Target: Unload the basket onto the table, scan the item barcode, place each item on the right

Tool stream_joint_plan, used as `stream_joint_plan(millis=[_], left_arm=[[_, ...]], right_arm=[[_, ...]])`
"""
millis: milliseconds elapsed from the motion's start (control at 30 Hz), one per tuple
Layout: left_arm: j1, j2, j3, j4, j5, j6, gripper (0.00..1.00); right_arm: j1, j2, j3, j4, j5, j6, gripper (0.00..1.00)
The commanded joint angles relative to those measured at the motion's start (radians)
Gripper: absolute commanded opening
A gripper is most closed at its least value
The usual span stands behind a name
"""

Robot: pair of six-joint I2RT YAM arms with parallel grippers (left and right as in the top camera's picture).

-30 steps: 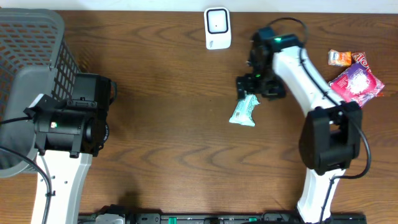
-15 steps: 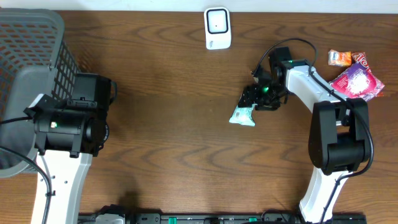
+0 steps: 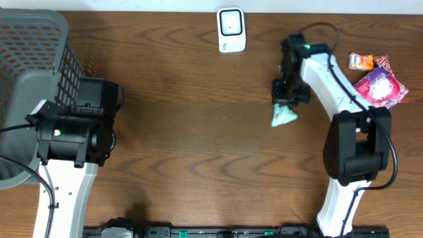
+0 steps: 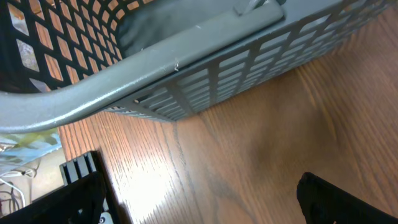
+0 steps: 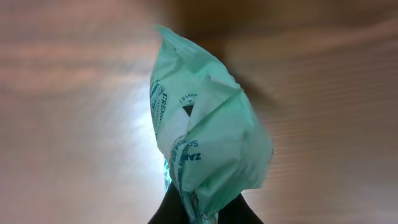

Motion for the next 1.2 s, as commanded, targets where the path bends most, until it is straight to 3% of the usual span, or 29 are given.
stream_joint_plan(millis=[0, 200, 433, 533, 633, 700, 867, 1067, 1167], left_arm=[[0.004, 0.004, -0.005, -0.003, -0.024, -0.005, 0.98], [0.004, 0.004, -0.005, -0.003, -0.024, -0.005, 0.98], [0.004, 0.004, -0.005, -0.003, -0.024, -0.005, 0.98], [0.004, 0.004, -0.005, -0.003, -0.024, -0.005, 0.98], [0.004, 0.004, -0.005, -0.003, -0.024, -0.005, 0.98], [0.004, 0.004, -0.005, -0.003, -0.024, -0.005, 0.98], [0.004, 0.004, -0.005, -0.003, -0.024, -0.005, 0.98], [0.004, 0.004, -0.005, -0.003, -0.024, -0.005, 0.98], [0.004, 0.004, -0.005, -0.003, -0.024, -0.005, 0.98]], right_arm=[[0.106, 0.005, 0.043, -0.029, 0.476, 0.137, 0.01], [0.235, 0.043, -0.041, -0.027, 0.778, 0.294, 0.01], [0.350, 0.145, -0.093, 0.003, 0.779, 0.313, 0.06], [0.403, 0.168, -0.093, 0.023, 0.731, 0.312, 0.16], [0.452, 0.170, -0.092, 0.051, 0.651, 0.312, 0.40], [0.474, 0.169, -0.078, 0.063, 0.597, 0.312, 0.49], [0.478, 0.169, 0.047, 0.021, 0.461, 0.305, 0.50], [0.411, 0.169, 0.270, -0.161, 0.387, 0.197, 0.70], [0.352, 0.169, 0.344, -0.240, 0.283, 0.070, 0.78]])
